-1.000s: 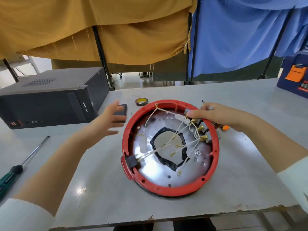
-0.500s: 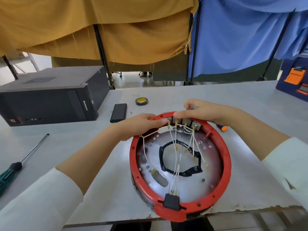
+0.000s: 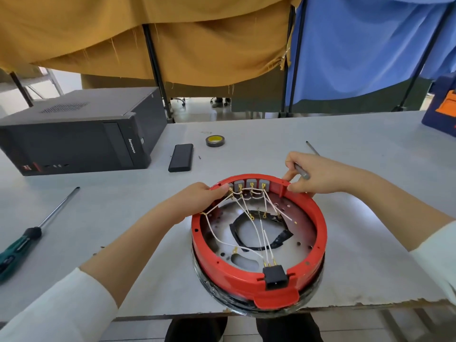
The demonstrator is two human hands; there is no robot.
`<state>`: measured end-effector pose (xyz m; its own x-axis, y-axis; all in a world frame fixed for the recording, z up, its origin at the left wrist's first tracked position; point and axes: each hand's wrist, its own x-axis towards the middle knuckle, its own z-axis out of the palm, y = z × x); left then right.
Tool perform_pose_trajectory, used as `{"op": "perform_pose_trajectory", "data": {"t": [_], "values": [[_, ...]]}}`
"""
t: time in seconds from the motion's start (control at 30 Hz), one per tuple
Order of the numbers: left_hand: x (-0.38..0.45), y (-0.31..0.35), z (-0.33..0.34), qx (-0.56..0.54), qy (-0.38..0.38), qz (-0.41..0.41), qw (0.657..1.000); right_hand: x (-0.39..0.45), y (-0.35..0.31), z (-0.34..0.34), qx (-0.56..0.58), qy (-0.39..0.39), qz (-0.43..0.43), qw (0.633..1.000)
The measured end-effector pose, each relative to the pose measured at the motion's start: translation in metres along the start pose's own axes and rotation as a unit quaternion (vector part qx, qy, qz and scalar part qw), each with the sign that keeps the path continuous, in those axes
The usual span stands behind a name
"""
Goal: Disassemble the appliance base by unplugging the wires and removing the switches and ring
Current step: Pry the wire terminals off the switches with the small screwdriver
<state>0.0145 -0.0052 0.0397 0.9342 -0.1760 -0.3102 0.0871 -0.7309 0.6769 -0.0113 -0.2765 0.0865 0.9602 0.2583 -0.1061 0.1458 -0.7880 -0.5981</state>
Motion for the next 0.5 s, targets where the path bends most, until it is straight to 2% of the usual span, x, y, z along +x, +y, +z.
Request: {"op": "perform_pose_trajectory", "data": {"t": [0.17, 0.4, 0.5], "values": [[0.001, -0.003, 0.006, -0.022, -0.009, 0.016, 1.0, 0.003, 0.01, 0.008, -0.039, 0.023, -0.014, 0.999], [0.005, 0.007, 0.007, -0.103, 0.03, 0.113, 0.988, 0.013, 0.016, 0.011, -0.08, 0.062, -0.018, 0.995], [0.012, 0.014, 0.006, -0.143, 0.056, 0.142, 0.978, 0.024, 0.009, 0.013, -0.141, 0.153, -0.016, 0.978]]}}
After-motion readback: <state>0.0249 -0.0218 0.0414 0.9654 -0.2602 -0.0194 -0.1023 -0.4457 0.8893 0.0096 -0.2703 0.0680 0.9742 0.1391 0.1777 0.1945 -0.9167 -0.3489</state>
